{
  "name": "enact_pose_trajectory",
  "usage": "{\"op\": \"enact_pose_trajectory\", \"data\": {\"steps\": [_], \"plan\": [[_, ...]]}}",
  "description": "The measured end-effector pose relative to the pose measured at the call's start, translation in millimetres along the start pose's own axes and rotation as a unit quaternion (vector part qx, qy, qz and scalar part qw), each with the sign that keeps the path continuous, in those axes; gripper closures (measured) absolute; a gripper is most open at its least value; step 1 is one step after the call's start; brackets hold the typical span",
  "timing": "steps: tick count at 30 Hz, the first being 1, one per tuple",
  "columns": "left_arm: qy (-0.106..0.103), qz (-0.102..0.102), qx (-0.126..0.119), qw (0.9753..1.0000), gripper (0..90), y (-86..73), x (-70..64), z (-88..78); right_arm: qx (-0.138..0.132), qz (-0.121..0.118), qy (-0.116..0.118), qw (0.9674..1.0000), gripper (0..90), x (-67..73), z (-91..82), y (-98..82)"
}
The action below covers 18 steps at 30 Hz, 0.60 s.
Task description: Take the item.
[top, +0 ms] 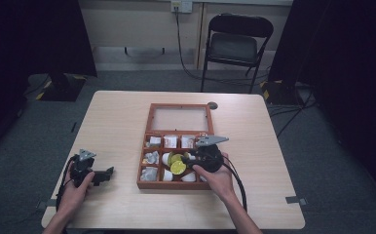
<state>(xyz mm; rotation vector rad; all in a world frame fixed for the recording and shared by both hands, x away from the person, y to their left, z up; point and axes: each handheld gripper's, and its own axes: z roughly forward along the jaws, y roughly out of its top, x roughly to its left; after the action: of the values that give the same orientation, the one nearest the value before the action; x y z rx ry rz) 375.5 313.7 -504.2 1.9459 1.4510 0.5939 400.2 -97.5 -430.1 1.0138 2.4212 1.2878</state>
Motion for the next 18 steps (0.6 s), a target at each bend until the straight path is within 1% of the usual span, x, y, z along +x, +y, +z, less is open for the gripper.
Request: {"op": "enact_pose_trajectory", "data": {"steps": [5,6,12,14,15,18], "plan": [[0.0,0.0,0.0,1.0,0.0,0.0,-0.1,-0.1,0.013,-0.004,0.007,0.9999,51.8,3.9,10.6,-4.0],[0.0,0.0,0.0,1.0,0.0,-0.1,-0.1,-0.1,0.013,-0.004,0.007,0.9999,51.8,3.9,10.6,-4.0],[0.0,0.0,0.001,1.0,0.0,-0.1,-0.1,-0.3,0.027,-0.01,0.017,0.9994,50.7,11.3,22.3,-5.8],[0.0,0.0,0.001,1.0,0.0,-0.1,-0.1,-0.4,0.031,-0.011,0.015,0.9993,49.5,12.6,24.9,-7.2],[0.0,0.0,0.001,1.0,0.0,-0.1,-0.1,-0.4,0.038,-0.012,0.008,0.9992,47.6,13.1,27.7,-9.2],[0.0,0.0,0.001,1.0,0.0,-0.1,-0.1,-0.4,0.04,-0.009,0.008,0.9991,46.3,12.7,29.0,-10.4]]}}
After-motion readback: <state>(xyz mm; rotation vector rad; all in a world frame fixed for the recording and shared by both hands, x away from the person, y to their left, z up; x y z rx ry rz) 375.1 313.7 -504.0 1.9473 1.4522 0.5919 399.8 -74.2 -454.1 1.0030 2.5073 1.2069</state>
